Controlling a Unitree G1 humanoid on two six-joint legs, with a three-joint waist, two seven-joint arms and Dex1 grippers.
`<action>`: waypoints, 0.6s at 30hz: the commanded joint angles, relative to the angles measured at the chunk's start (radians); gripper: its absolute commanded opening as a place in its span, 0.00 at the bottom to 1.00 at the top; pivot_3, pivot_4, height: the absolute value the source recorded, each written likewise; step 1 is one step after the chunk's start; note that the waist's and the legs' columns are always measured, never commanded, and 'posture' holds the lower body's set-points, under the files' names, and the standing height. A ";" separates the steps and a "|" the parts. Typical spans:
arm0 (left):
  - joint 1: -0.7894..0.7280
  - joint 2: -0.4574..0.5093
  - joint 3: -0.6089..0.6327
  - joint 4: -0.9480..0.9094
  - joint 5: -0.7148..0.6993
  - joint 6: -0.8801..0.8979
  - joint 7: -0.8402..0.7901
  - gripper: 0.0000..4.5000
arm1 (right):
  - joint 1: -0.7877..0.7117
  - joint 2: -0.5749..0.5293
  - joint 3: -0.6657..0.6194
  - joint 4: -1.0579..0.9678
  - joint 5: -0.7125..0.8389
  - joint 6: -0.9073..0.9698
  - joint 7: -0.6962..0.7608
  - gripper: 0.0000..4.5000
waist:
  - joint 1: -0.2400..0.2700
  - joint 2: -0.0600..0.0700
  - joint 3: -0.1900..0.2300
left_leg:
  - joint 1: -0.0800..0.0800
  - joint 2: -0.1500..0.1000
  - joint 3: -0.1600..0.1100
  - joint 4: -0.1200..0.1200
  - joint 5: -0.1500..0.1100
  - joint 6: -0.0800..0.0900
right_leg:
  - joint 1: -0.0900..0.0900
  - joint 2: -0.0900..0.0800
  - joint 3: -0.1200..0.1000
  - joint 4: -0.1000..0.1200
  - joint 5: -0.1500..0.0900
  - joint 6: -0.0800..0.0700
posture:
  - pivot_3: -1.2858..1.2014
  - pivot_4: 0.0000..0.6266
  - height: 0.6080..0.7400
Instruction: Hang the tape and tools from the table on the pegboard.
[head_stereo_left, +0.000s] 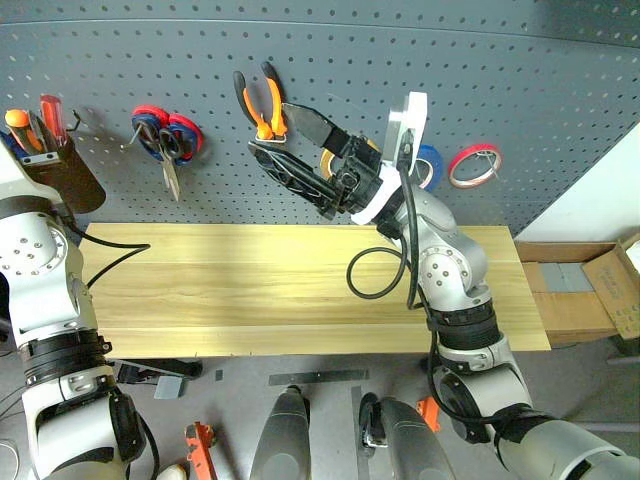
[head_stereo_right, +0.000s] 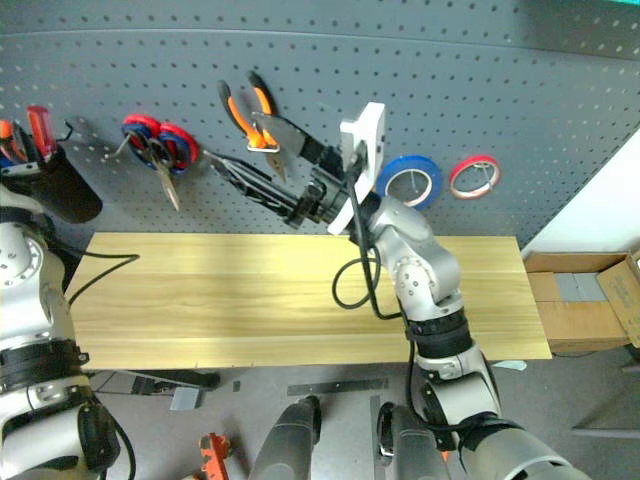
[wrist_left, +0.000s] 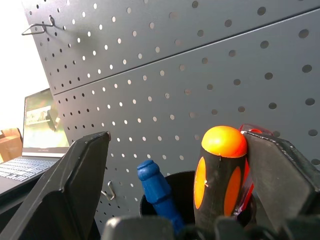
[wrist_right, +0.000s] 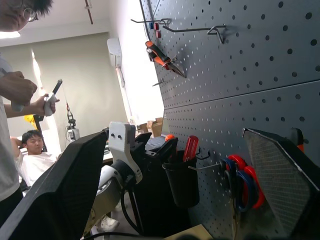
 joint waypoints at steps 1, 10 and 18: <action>-0.049 -0.010 0.031 -0.101 -0.056 -0.042 -0.019 0.99 | 0.002 -0.022 0.005 -0.031 -0.018 -0.030 0.019 1.00 | 0.001 0.000 0.000 | 0.000 0.000 0.000 0.000 0.000 0.000 | 0.000 0.000 0.000 0.000 0.000 0.000 | 0.61 0.41 1.00; -0.116 -0.086 -0.073 -0.246 -0.067 0.012 -0.068 0.99 | 0.072 -0.107 0.004 -0.109 -0.047 -0.023 0.018 1.00 | 0.005 -0.001 0.000 | 0.000 -0.001 0.000 0.001 0.000 0.000 | 0.002 0.000 0.000 -0.001 0.001 0.000 | 0.61 0.40 1.00; 0.013 -0.233 -0.171 -0.473 -0.132 0.143 -0.122 0.99 | 0.205 -0.178 0.008 -0.256 -0.130 0.008 -0.117 1.00 | 0.000 -0.001 0.000 | 0.002 -0.001 0.001 0.000 0.000 0.000 | 0.002 -0.001 0.001 0.000 0.001 0.000 | 0.60 0.41 1.00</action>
